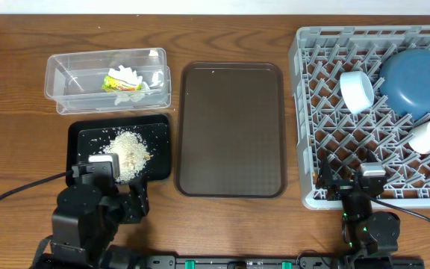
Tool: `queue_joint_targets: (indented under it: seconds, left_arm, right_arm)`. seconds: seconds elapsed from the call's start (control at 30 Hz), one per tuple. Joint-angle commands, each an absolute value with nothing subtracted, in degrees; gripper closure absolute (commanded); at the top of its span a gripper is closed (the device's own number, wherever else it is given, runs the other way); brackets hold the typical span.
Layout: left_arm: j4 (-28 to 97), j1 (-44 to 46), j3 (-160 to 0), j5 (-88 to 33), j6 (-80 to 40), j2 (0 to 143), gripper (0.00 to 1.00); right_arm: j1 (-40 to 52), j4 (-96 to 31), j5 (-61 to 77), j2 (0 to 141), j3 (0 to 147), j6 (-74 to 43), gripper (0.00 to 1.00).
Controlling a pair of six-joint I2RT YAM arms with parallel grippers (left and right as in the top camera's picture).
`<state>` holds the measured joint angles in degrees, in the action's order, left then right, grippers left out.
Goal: Sort waste into correct bins and load items into the dishwasher rack
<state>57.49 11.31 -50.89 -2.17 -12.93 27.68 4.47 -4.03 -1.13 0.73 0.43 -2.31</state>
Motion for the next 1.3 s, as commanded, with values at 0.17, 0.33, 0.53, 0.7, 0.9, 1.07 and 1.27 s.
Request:
queue_joint_targets:
  seconds: [0.17, 0.33, 0.53, 0.7, 0.9, 1.07, 1.27]
  left_arm:
    - [51.2, 6.7, -38.9, -0.4, -10.1, 16.3, 0.3]
    - [38.5, 4.7, -26.4, -0.4, -10.1, 7.9, 0.3]
    - [20.3, 4.5, -12.9, -0.4, -10.1, 0.8, 0.3]
    - [4.3, 4.5, -4.4, -0.4, -8.8, 0.1, 0.3]
    - [-4.2, 4.5, -0.2, -0.9, -2.7, 0.1, 0.3]
    - [3.4, 4.6, -0.2, -3.4, -3.3, 0.1, 0.3]
    - [3.8, 4.6, -0.2, -3.9, -3.2, 0.2, 0.3]
  right_arm:
    - [5.9, -4.2, -1.1, 0.3, 0.3, -1.4, 0.01]
    - [5.9, -4.2, -1.1, 0.3, 0.3, -1.4, 0.01]
    - [5.9, -4.2, -1.1, 0.3, 0.3, -1.4, 0.01]
    - [5.9, -4.2, -1.1, 0.3, 0.3, -1.4, 0.01]
    - [5.9, -4.2, -1.1, 0.3, 0.3, -1.4, 0.01]
    - [5.9, -4.2, -1.1, 0.3, 0.3, -1.4, 0.01]
    - [5.9, -4.2, -1.1, 0.3, 0.3, -1.4, 0.01]
